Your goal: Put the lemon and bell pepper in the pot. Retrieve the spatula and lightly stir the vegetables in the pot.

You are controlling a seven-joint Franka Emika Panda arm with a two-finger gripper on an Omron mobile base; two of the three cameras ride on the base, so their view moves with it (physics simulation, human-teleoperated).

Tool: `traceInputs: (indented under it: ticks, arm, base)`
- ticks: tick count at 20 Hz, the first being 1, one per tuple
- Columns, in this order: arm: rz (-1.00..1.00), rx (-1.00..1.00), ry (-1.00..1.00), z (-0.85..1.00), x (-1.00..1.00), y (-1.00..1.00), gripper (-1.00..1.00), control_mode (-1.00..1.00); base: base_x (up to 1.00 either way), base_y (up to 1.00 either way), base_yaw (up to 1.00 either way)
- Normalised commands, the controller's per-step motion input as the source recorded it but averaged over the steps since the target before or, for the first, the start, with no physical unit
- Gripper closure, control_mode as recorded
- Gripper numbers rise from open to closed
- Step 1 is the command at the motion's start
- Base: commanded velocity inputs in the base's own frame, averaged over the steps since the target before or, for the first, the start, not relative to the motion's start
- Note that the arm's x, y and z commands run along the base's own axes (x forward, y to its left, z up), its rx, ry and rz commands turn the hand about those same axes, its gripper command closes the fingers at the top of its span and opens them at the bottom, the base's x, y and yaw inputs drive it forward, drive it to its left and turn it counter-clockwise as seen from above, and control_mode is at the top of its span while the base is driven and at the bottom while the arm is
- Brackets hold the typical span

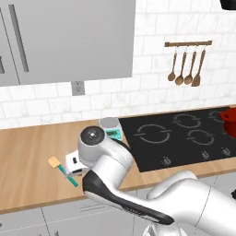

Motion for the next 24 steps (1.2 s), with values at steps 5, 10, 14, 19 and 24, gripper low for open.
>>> traceInputs:
  ticks: [5, 10, 14, 19, 24]
  arm:
    - [0.09, 0.00, 0.00, -0.47, 0.00, 0.27, -1.00, -1.00]
    - [0.04, 0.00, 0.00, -0.24, 0.23, 0.10, -1.00, -1.00]
    - [0.04, 0.01, 0.01, -0.38, 0.28, 0.06, -1.00, -1.00]
    - [0.04, 0.00, 0.00, -0.46, 0.24, 0.09, -1.00, -1.00]
    - [0.04, 0.00, 0.00, -0.36, 0.28, 0.21, -1.00, -1.00]
  base:
    - [0.00, 0.00, 0.00]
    - [0.00, 0.00, 0.00]
    - [0.00, 0.00, 0.00]
    - [0.00, 0.00, 0.00]
    - [0.00, 0.00, 0.00]
